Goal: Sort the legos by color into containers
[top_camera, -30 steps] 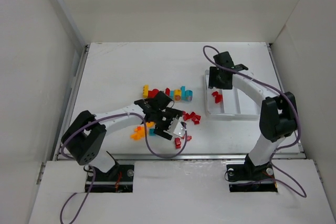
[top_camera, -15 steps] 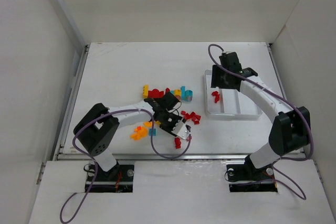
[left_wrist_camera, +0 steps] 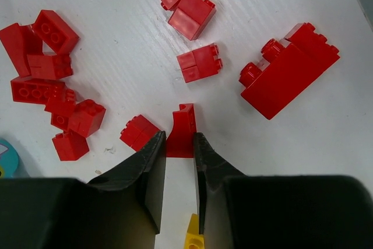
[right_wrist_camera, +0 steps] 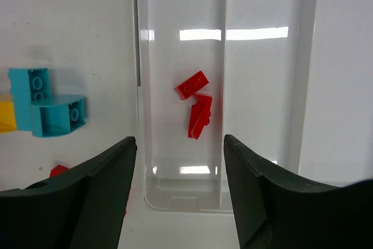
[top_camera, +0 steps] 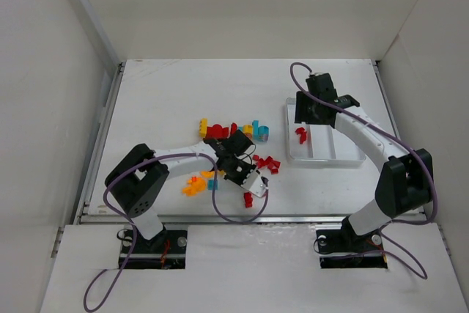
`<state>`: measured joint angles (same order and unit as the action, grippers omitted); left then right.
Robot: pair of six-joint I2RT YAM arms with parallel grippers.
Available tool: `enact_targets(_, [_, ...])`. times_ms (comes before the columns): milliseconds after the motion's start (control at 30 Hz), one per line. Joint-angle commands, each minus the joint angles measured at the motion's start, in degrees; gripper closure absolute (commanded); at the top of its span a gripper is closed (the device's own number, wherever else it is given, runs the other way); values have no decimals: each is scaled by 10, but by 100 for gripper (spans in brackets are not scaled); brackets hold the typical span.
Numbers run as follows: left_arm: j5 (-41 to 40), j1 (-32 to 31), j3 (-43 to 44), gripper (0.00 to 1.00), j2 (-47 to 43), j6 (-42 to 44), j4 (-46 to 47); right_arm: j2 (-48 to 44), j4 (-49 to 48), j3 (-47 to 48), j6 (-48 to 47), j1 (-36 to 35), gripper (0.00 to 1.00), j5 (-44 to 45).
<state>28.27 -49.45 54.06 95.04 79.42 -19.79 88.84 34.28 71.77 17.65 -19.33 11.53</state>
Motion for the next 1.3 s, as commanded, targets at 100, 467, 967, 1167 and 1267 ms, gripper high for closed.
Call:
enact_targets(100, [-18, -3, 57, 100, -1, -66, -31, -15, -9, 10, -7, -4, 33, 3])
enact_targets(467, [66, 25, 248, 100, 79, -402, 251, -103, -71, 2, 73, 65, 32, -42])
enact_targets(967, [54, 3, 287, 41, 211, -487, 438, -123, -58, -9, 25, 93, 31, -26])
enact_targets(1167, [12, 3, 320, 2, 176, -494, 355, -123, -31, -4, -30, 82, 21, -63])
enact_targets(1267, [-4, 3, 272, 2, 98, -486, 325, -134, -12, -4, -50, 49, 21, -69])
